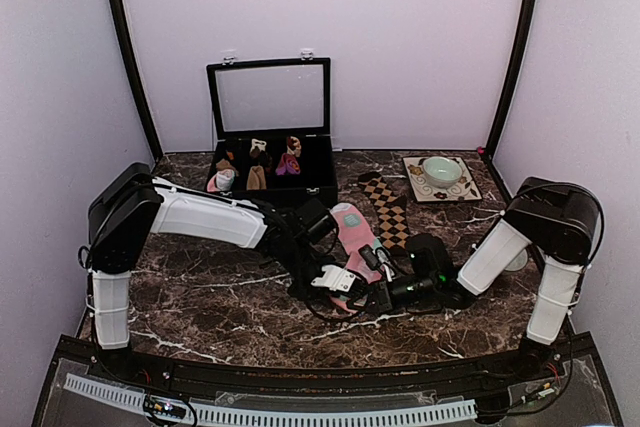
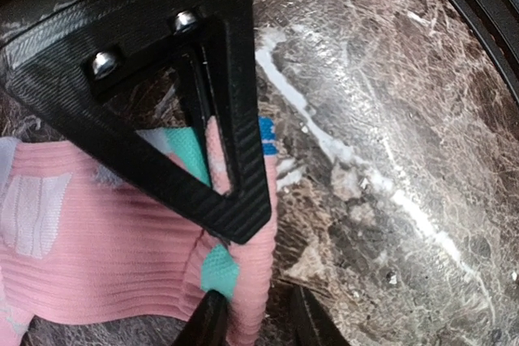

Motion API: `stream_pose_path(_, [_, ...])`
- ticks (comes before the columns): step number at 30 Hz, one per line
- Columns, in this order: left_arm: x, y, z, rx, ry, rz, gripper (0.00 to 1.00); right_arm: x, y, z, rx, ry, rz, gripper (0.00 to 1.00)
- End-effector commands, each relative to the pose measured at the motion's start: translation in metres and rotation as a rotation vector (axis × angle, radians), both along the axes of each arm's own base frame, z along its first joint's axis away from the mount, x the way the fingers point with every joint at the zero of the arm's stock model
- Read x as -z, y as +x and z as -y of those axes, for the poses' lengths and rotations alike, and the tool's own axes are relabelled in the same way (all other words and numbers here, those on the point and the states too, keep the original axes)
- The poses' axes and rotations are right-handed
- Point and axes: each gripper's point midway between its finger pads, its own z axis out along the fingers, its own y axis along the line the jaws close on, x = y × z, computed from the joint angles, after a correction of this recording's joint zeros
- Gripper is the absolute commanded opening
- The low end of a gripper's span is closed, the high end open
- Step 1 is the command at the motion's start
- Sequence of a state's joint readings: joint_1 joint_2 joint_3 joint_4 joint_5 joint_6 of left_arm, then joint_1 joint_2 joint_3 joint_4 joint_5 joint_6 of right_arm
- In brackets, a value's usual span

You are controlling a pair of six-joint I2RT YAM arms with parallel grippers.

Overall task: Roll the socks
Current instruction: Roll the sock at the center of the board.

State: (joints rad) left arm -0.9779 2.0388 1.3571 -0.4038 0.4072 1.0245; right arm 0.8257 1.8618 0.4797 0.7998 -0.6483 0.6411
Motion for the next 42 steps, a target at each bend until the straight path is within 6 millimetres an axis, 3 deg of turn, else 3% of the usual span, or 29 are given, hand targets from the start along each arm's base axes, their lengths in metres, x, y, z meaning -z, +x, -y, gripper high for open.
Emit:
stream_pose_path(1, [0.016, 0.0, 0.002, 0.013, 0.042, 0.004, 0.02, 0.063, -0.023, 0.042, 0.054, -0.254, -0.157, 0.05])
stream_pose_path(6, [0.011, -0.012, 0.003, -0.049, 0.053, -0.161, 0.0, 0.051, -0.007, 0.045, 0.099, -0.258, -0.032, 0.38])
stream_pose_path(13, [0.009, -0.029, -0.023, -0.164, 0.127, -0.407, 0.0, 0.02, 0.018, 0.063, 0.184, -0.283, 0.214, 0.47])
stream_pose_path(15, [0.008, -0.032, -0.034, -0.187, 0.156, -0.45, 0.0, 0.018, 0.026, 0.068, 0.213, -0.32, 0.25, 0.47])
stream_pose_path(17, [0.007, -0.037, -0.044, -0.203, 0.18, -0.486, 0.0, -0.001, 0.037, 0.066, 0.237, -0.289, 0.293, 0.46])
stream_pose_path(24, [-0.004, -0.055, -0.059, -0.257, 0.224, -0.607, 0.0, -0.043, 0.086, 0.04, 0.224, -0.202, 0.319, 0.41])
stream_pose_path(28, [-0.001, -0.059, -0.062, -0.293, 0.245, -0.642, 0.0, -0.042, 0.11, 0.019, 0.17, -0.207, 0.322, 0.36])
stream_pose_path(32, [0.004, -0.059, -0.063, -0.324, 0.265, -0.653, 0.0, -0.019, 0.126, 0.004, 0.131, -0.239, 0.298, 0.32])
stream_pose_path(39, [0.015, -0.047, -0.062, -0.369, 0.282, -0.596, 0.0, -0.001, 0.157, -0.022, 0.103, -0.281, 0.262, 0.23])
stream_pose_path(42, [0.019, -0.041, -0.061, -0.403, 0.288, -0.581, 0.0, -0.001, 0.182, -0.026, 0.149, -0.323, 0.285, 0.19])
